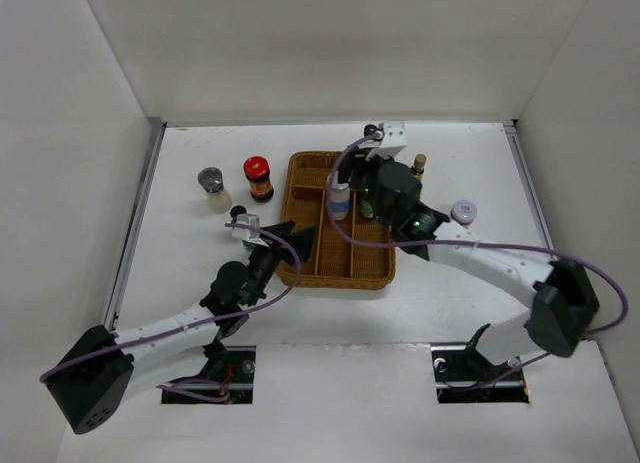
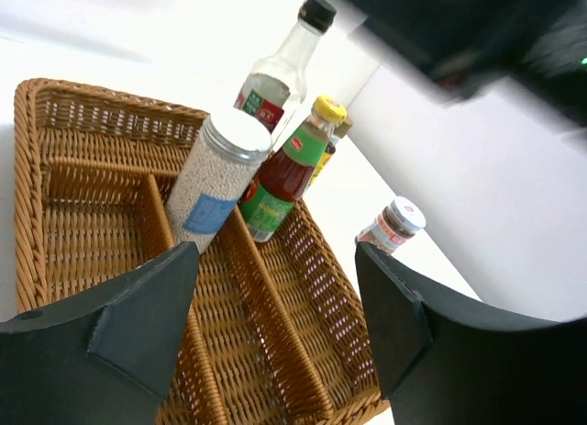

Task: Organize the condiment bottles

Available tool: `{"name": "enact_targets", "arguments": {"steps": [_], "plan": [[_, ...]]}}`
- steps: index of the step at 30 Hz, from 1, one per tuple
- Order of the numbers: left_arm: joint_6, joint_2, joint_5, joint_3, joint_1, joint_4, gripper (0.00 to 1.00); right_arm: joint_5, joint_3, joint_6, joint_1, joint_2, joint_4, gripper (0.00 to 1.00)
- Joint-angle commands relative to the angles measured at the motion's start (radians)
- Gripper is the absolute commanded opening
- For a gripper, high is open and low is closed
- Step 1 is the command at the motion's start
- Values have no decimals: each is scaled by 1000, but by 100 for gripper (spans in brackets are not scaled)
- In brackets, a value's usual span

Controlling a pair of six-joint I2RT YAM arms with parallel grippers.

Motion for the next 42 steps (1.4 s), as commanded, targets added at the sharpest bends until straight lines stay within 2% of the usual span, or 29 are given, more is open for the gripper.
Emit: {"name": "enact_targets", "arguments": {"steps": [1,3,4,6,8,9,11,14,15,20,24,27,32,36,39,42], "plan": [[1,25,2,25,-8,52,68,9,-85,21,-14,-154,30,63],[-4,33,7,31,-20,52,68,32,-174,51,-64,-236,4,43],[-1,39,4,34,-31,52,68,59,-221,79,-93,-282,-25,37],[9,71,-2,45,-50,56,68,119,-311,143,-158,-371,-106,31],[6,112,4,56,-65,71,68,186,-395,204,-245,-453,-187,30],[6,128,5,61,-79,81,68,219,-429,229,-294,-485,-227,33],[18,161,-1,73,-111,94,68,236,-464,272,-409,-525,-325,50],[30,200,-2,85,-126,104,68,166,-474,318,-534,-504,-401,78],[30,201,-1,87,-129,104,68,146,-474,321,-557,-484,-401,83],[27,201,-2,82,-131,104,69,113,-443,329,-595,-348,-396,93],[27,191,-2,77,-125,105,69,96,-423,332,-595,-265,-386,93],[18,200,4,77,-119,105,69,78,-409,335,-592,-223,-376,92],[16,212,5,77,-117,116,69,78,-411,334,-597,-195,-323,81],[21,207,4,77,-122,116,69,79,-395,326,-617,-146,-277,79],[16,211,7,74,-113,116,69,82,-395,324,-624,-123,-238,69],[22,201,4,71,-111,116,69,92,-426,323,-620,-160,-196,54]]}}
